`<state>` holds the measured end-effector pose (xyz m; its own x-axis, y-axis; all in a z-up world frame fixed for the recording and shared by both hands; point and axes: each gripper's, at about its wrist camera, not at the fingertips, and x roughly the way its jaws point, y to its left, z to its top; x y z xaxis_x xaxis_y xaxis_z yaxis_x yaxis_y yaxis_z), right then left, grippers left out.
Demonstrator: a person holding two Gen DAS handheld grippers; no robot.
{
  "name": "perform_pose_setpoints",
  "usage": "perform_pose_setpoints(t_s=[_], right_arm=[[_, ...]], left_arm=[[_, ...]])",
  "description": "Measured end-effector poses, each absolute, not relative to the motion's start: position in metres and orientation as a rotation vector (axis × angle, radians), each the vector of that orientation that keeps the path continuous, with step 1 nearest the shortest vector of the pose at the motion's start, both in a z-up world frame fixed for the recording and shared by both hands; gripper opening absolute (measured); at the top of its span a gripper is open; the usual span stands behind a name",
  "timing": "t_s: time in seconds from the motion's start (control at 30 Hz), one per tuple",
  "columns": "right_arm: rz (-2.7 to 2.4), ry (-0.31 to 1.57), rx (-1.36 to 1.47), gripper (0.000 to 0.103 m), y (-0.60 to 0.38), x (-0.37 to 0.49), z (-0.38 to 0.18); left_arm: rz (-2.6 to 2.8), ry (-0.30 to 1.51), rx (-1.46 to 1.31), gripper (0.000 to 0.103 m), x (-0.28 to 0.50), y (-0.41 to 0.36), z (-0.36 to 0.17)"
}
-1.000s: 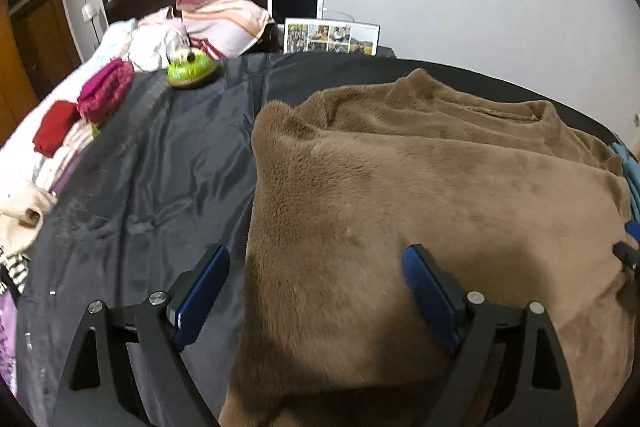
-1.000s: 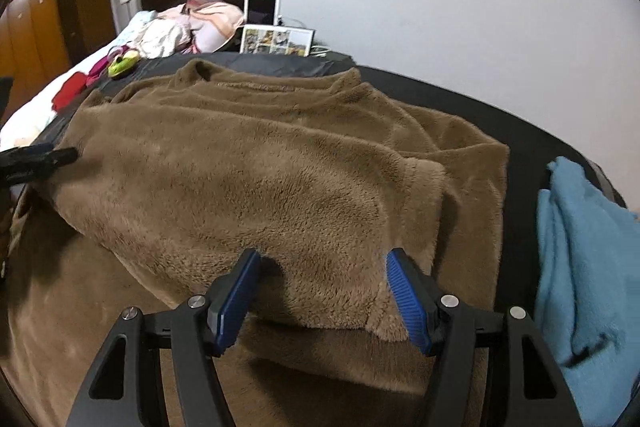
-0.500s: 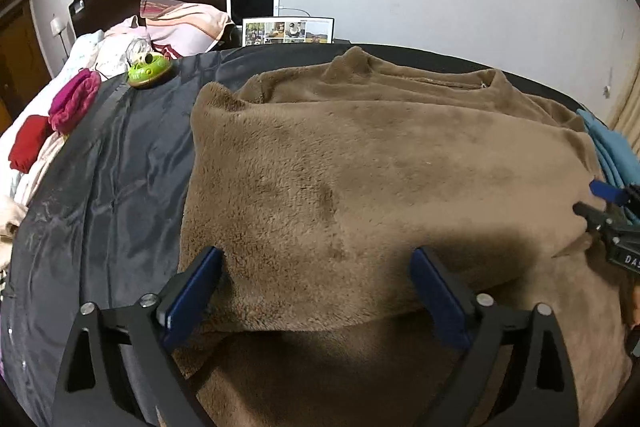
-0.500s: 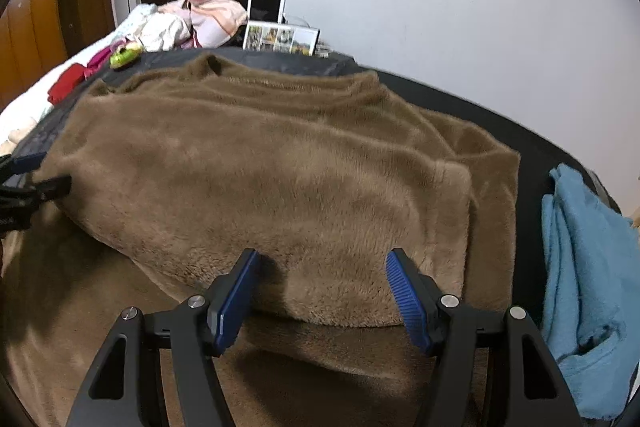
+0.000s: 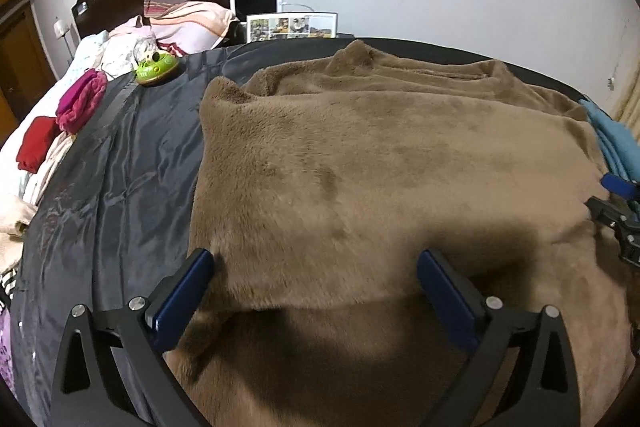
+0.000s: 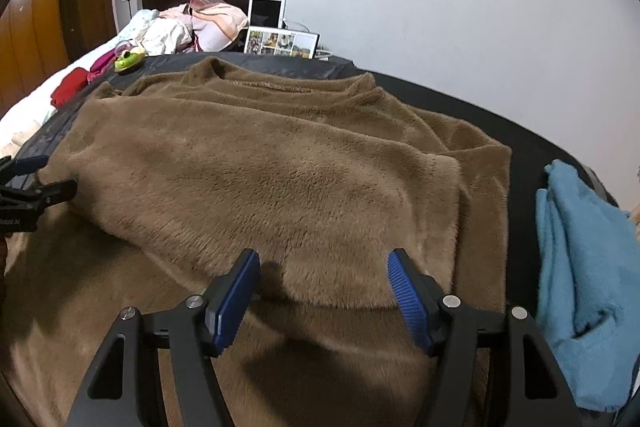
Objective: Fold clothes
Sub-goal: 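Sweep both open grippers over the folded sweatshirt to flatten it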
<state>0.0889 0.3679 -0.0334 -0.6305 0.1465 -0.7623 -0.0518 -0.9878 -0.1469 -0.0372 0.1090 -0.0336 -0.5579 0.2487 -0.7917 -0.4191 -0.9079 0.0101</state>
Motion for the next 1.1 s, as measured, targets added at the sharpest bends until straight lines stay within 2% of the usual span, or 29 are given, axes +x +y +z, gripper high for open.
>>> perform_pose_setpoints(t_s=[0.23,0.5,0.67,0.83,0.9,1.1], right_arm=[[2.757,-0.202,-1.315,0.069,0.361,0.113,-0.03],[2.81,-0.023,-1.454,0.069,0.371,0.167,-0.038],[2.807,-0.022,-1.525,0.069,0.368,0.188,-0.052],[2.785,-0.084,-1.493,0.074,0.361,0.197,-0.059],[2.776,-0.085,-1.481,0.08,0.362,0.198,-0.06],[2.752,-0.081,-1.448,0.083,0.363,0.2,-0.06]], left_arm=[[2.358,0.308,-1.217,0.102,0.006,0.106,-0.028],[2.287,0.369,-1.252,0.102,0.051,0.102,-0.044],[2.29,0.392,-1.262,0.102,0.064,0.102,-0.053],[2.304,0.356,-1.259,0.102,0.067,0.097,-0.056],[2.31,0.358,-1.251,0.102,0.068,0.096,-0.055],[2.323,0.357,-1.257,0.102,0.074,0.094,-0.054]])
